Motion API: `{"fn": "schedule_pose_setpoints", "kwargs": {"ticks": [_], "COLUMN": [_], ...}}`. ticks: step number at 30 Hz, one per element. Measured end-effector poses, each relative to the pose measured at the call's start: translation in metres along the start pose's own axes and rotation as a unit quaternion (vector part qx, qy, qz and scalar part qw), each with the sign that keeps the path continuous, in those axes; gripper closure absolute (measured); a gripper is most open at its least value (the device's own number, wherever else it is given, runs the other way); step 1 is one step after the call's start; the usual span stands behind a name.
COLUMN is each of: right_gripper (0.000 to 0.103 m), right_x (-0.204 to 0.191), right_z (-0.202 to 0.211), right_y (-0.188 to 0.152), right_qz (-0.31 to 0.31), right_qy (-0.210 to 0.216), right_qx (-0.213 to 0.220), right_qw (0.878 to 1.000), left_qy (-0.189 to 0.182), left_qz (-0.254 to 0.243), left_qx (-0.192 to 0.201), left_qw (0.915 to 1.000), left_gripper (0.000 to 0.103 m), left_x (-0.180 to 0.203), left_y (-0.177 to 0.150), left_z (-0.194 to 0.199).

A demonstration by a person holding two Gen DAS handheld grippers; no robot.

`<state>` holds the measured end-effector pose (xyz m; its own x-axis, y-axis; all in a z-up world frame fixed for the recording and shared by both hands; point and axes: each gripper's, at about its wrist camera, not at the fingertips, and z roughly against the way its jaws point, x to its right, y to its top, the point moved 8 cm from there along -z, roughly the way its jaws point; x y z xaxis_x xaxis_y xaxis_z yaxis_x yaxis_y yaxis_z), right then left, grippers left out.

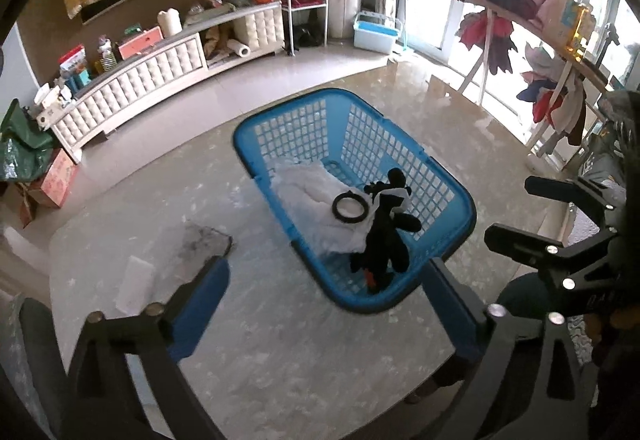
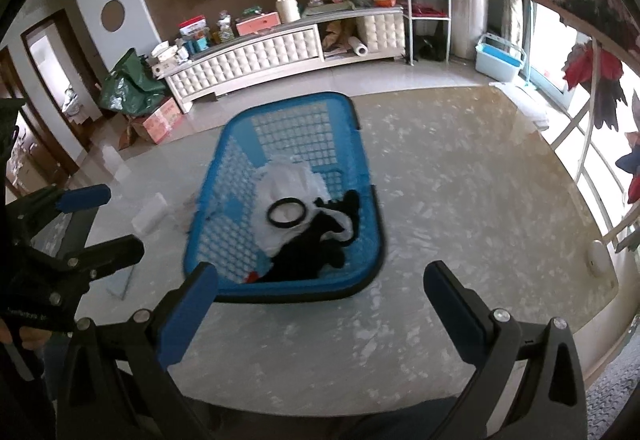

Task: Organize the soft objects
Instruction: 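Move the right gripper to the light blue cloth on the table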

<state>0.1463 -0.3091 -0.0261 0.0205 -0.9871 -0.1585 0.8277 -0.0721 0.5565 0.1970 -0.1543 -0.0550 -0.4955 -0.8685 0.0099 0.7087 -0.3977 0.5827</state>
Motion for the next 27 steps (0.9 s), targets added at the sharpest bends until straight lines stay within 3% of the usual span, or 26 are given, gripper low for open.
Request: {"fn": "schedule_pose_setpoints", "kwargs": {"ticks": [15,22,27], "right_gripper": [0.000,0.000,0.000], "right_x": [-0.108,-0.168,-0.202], "right_z": [-0.004,-0.030,-0.042], "right_y": [-0.016,-0.029,-0.029], "right_qz": [0.077,0.129,0.138], "right_qy": [0.043,0.068,0.088], "right_qx": [-0.009,-0.036,-0.032], "right_qw": [0.996,0.989,0.986], "left_qy": [0.033,0.061,0.084], "left_qz": [0.063,0.124,0.152], "left_qx": [0.031,0.035,0.026], "left_qw": [0.9970,0.9898,0.9844], "left_gripper": [0.000,0.000,0.000], "left_x": [-0.068,-0.126,-0.161], "left_y": [-0.075,-0.119,-0.152], "left_z": [0.059,0.082,0.093]}}
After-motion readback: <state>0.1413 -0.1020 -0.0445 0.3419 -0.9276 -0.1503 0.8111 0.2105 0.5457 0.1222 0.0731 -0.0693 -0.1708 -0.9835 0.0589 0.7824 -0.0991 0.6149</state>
